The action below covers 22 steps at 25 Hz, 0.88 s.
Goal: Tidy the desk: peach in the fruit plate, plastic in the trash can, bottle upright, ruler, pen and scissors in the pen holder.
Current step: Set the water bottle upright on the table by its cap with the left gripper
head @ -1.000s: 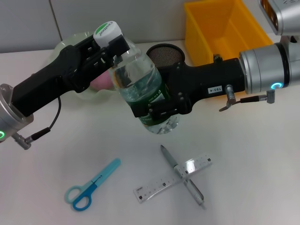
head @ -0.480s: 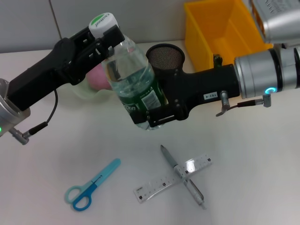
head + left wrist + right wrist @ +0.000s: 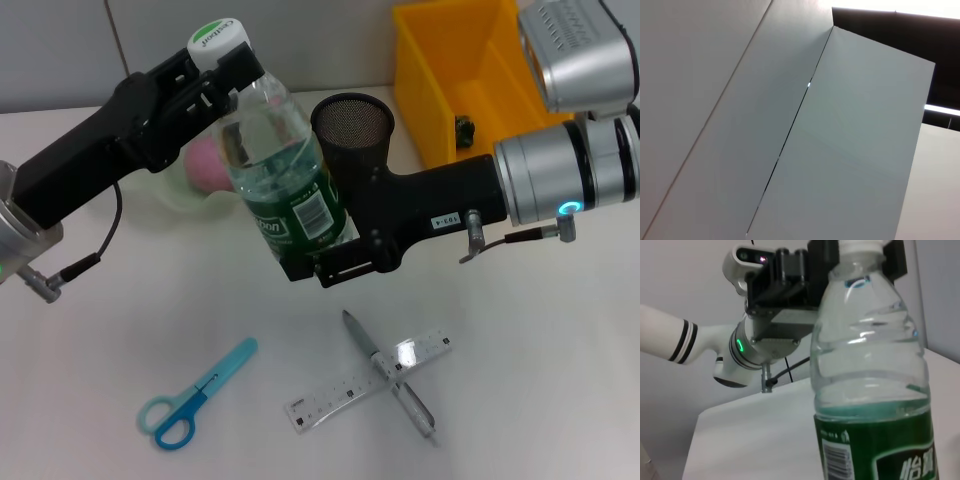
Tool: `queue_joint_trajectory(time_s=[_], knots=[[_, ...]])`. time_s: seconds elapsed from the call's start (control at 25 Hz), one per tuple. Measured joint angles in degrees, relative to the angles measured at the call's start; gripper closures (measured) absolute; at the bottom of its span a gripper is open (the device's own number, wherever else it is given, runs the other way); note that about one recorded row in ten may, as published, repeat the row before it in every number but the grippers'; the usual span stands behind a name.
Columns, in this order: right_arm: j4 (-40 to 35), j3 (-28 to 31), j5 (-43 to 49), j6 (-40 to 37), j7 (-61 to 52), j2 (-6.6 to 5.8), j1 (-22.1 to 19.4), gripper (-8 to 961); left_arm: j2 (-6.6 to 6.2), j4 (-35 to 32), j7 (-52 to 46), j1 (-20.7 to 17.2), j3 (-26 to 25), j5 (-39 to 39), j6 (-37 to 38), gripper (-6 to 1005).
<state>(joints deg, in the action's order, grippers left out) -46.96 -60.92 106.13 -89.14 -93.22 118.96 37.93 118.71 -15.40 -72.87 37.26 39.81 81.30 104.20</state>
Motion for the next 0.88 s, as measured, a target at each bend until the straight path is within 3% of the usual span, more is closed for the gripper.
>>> queue_joint_trajectory(time_s=[0.88], knots=[[-0.05,-0.58,1.73,4.96,1.67,0.05,-3.1,173,-0.24,-2.04,-1.71,-0.24,-0.12,-1.11,-0.3,548]])
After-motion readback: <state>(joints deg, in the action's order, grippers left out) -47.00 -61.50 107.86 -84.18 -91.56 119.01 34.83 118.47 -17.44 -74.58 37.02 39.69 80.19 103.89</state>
